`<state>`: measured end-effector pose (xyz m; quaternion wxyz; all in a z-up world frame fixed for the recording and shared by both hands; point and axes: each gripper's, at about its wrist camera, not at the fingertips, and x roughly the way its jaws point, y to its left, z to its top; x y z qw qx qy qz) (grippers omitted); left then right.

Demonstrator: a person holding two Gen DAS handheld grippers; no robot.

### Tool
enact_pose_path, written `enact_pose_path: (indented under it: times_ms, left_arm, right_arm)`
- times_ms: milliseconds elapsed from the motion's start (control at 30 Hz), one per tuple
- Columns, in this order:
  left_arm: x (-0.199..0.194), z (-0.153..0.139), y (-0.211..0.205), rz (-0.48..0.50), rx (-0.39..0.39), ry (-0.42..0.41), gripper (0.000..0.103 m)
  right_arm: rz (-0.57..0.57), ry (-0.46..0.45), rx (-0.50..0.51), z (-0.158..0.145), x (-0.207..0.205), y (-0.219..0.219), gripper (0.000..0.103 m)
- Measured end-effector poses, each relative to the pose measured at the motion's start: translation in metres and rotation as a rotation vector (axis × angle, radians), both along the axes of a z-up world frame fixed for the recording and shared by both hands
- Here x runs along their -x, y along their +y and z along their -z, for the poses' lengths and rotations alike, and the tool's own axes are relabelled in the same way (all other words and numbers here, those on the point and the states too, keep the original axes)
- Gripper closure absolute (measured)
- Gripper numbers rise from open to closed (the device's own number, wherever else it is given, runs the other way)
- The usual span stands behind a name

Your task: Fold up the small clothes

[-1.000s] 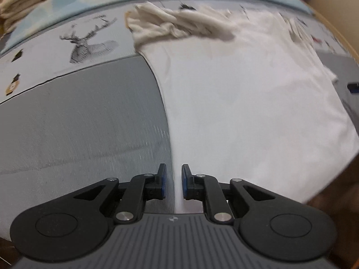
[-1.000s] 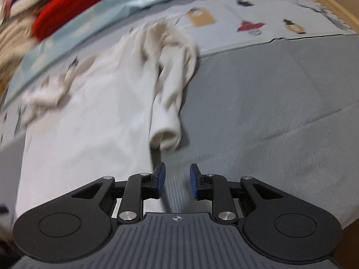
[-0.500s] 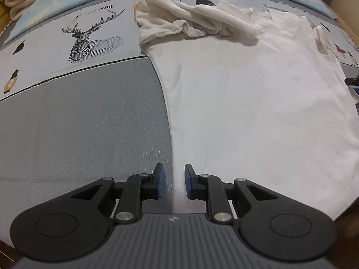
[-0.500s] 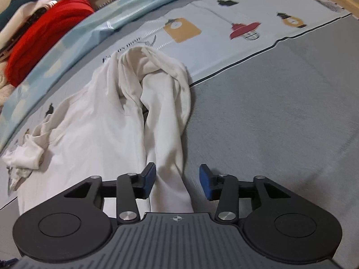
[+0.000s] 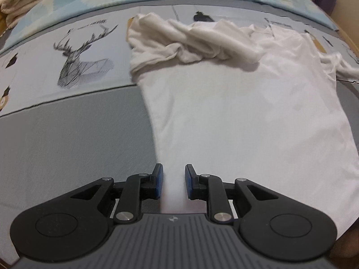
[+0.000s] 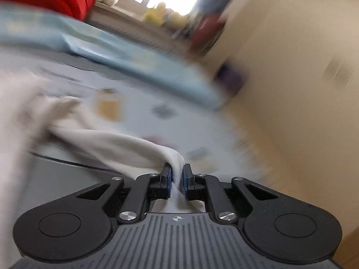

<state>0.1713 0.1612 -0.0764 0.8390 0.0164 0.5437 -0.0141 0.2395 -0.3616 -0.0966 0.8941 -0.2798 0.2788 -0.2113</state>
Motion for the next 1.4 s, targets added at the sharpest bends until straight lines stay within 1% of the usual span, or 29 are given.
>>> enact_pose_path:
  times_ms: [33, 67, 100, 133, 167, 200, 267, 333, 367, 400, 433, 467, 500, 533, 567, 700, 767, 833, 900, 967, 1033, 1067, 1100, 1133, 1167, 1267, 1333, 1400]
  left_arm:
    - [-0.002, -0.001, -0.003, 0.005, 0.005, -0.002, 0.08]
    - [-0.004, -0.002, -0.007, 0.009, 0.012, -0.004, 0.08]
    - [-0.006, -0.003, -0.011, 0.015, 0.02, -0.007, 0.08]
    - [-0.007, -0.003, -0.014, 0.02, 0.025, -0.009, 0.08]
    - [-0.008, -0.004, -0.018, 0.029, 0.03, -0.013, 0.08]
    - [-0.01, -0.005, -0.021, 0.036, 0.033, -0.017, 0.08]
    - [-0.013, -0.006, -0.026, 0.044, 0.041, -0.024, 0.08]
    - [-0.016, -0.008, -0.028, 0.041, 0.051, -0.032, 0.08]
    - [-0.017, -0.009, -0.03, 0.039, 0.057, -0.037, 0.079]
    - [-0.018, -0.01, -0.03, 0.037, 0.062, -0.041, 0.079]
    - [-0.02, -0.011, -0.031, 0.035, 0.066, -0.045, 0.079]
    - [-0.021, -0.011, -0.033, 0.033, 0.07, -0.047, 0.079]
    - [-0.023, -0.011, -0.034, 0.031, 0.073, -0.047, 0.079]
    - [-0.024, -0.01, -0.034, 0.031, 0.074, -0.046, 0.079]
    - [-0.025, -0.01, -0.036, 0.031, 0.073, -0.044, 0.079]
    - [-0.027, -0.007, -0.039, 0.032, 0.068, -0.037, 0.079]
    - [-0.027, -0.006, -0.038, 0.027, 0.067, -0.033, 0.079]
    - [-0.027, -0.005, -0.037, 0.022, 0.063, -0.033, 0.079]
    - [-0.027, -0.005, -0.035, 0.018, 0.054, -0.036, 0.079]
    - [-0.027, -0.005, -0.032, 0.01, 0.047, -0.039, 0.079]
    - [-0.029, -0.005, -0.028, 0.0, 0.047, -0.041, 0.079]
    - [-0.03, -0.005, -0.027, -0.004, 0.047, -0.043, 0.079]
    - [-0.03, -0.006, -0.026, -0.005, 0.048, -0.045, 0.079]
    - [-0.032, -0.007, -0.026, -0.006, 0.048, -0.048, 0.079]
    - [-0.032, -0.007, -0.026, -0.005, 0.048, -0.051, 0.079]
    - [-0.033, -0.009, -0.028, 0.002, 0.05, -0.059, 0.079]
    - [-0.033, -0.01, -0.029, 0.01, 0.049, -0.062, 0.079]
    - [-0.033, -0.01, -0.031, 0.017, 0.045, -0.064, 0.079]
  right_arm:
    - [0.029, 0.023, 0.077, 0.011, 0.0, -0.012, 0.09]
    - [0.069, 0.085, 0.117, 0.026, -0.002, -0.026, 0.089]
    - [0.102, 0.166, 0.105, 0.041, -0.003, -0.04, 0.088]
    - [0.141, 0.259, 0.016, 0.055, -0.001, -0.06, 0.088]
    - [0.178, 0.307, -0.096, 0.061, 0.002, -0.077, 0.088]
    - [0.212, 0.32, -0.221, 0.061, 0.006, -0.095, 0.088]
    - [0.237, 0.211, -0.414, 0.041, 0.019, -0.124, 0.084]
    - [0.255, 0.041, -0.61, 0.012, 0.036, -0.149, 0.074]
    - [0.262, -0.044, -0.707, -0.001, 0.044, -0.158, 0.071]
    - [0.27, -0.123, -0.812, -0.009, 0.051, -0.169, 0.069]
    - [0.28, -0.191, -0.922, -0.014, 0.054, -0.178, 0.068]
    - [0.291, -0.233, -1.026, -0.015, 0.055, -0.188, 0.068]
    - [0.301, -0.252, -1.142, -0.01, 0.052, -0.196, 0.068]
    - [0.308, -0.248, -1.241, -0.002, 0.046, -0.202, 0.068]
    - [0.319, -0.238, -1.315, 0.004, 0.04, -0.205, 0.068]
    - [0.383, -0.224, -1.519, 0.027, 0.003, -0.209, 0.066]
    - [0.473, -0.243, -1.627, 0.043, -0.014, -0.208, 0.065]
    - [0.567, -0.25, -1.685, 0.053, -0.021, -0.203, 0.055]
    - [0.655, -0.267, -1.715, 0.063, -0.028, -0.202, 0.054]
    - [0.704, -0.28, -1.732, 0.07, -0.033, -0.203, 0.055]
    - [0.745, -0.282, -1.729, 0.073, -0.038, -0.204, 0.062]
    - [0.762, -0.269, -1.711, 0.072, -0.042, -0.203, 0.066]
    - [0.774, -0.241, -1.675, 0.069, -0.044, -0.202, 0.079]
    - [0.798, -0.192, -1.609, 0.066, -0.05, -0.199, 0.1]
    - [0.819, -0.159, -1.56, 0.066, -0.054, -0.197, 0.103]
    - [0.826, -0.115, -1.497, 0.063, -0.062, -0.192, 0.103]
    - [0.831, -0.101, -1.478, 0.061, -0.066, -0.19, 0.103]
    - [0.822, -0.115, -1.469, 0.06, -0.068, -0.188, 0.103]
